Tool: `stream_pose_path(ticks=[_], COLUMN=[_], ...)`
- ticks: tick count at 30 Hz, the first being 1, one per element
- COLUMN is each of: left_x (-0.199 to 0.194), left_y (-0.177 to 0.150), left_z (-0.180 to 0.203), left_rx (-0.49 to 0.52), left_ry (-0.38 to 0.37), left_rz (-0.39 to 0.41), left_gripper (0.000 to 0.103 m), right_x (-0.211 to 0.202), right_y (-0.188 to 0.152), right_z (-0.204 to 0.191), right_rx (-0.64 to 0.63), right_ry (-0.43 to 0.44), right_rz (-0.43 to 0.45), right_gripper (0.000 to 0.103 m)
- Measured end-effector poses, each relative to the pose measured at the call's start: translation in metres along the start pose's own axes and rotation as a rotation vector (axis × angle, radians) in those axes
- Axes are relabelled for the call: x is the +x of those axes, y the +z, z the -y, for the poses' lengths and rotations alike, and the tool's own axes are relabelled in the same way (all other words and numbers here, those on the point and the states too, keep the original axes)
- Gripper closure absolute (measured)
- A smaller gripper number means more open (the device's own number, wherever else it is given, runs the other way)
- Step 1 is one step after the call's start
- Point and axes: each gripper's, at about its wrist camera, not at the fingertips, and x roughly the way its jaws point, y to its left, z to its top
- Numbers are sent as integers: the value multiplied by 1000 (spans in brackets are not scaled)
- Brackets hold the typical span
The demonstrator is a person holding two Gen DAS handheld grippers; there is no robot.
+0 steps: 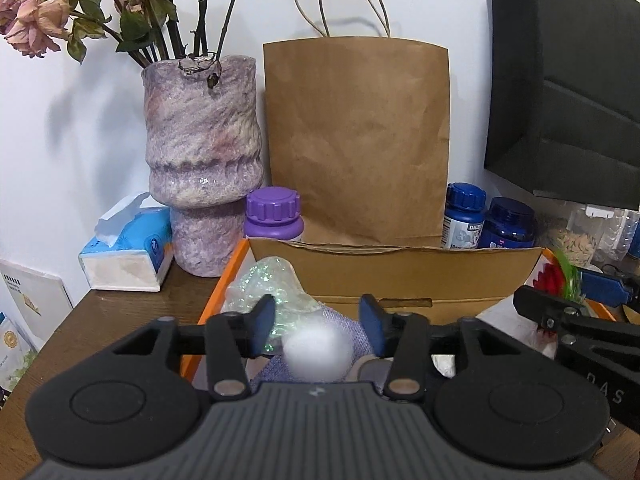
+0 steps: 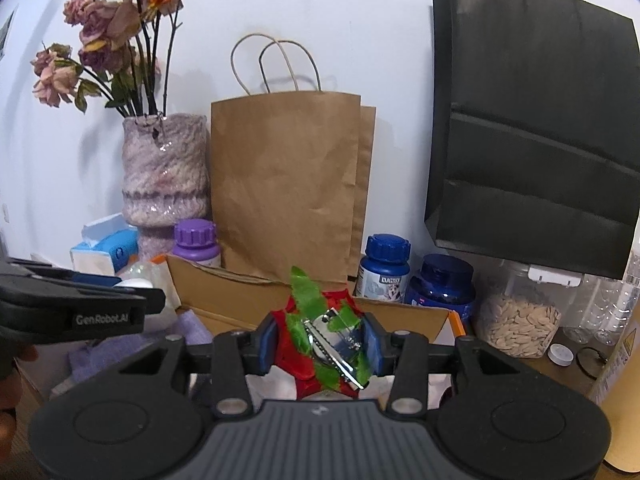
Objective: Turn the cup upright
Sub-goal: 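Open the left gripper over the red box while the right releases the gift bow inside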
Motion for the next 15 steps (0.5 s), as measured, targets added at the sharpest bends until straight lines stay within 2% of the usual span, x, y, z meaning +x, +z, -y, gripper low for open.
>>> stream_pose_path(ticks=[1, 3, 5, 9, 10, 15], left_x=[0, -2, -4, -7, -8, -11], left_y=[0, 0, 1, 2, 2, 2], left_z=[0, 0, -2, -5, -5, -6], left_rx=[1, 1, -2, -9, -10, -9], left_ry=[7, 16, 24, 44, 49, 32], left_rz=[3, 11, 18, 40, 49, 51], left_gripper=[41, 29, 22, 0, 0, 0], right_x=[1, 1, -1, -3, -3, -4], right_y=[0, -1, -1, 1, 1, 1], right_z=[0, 1, 4, 10, 12, 19], right_rx=[-1, -2, 4, 19, 25, 65], right_ry=[-4, -18, -37, -64, -67, -59], right_rz=[-1, -3, 3, 12, 12, 11], right_gripper=[57, 46, 23, 7, 1, 0])
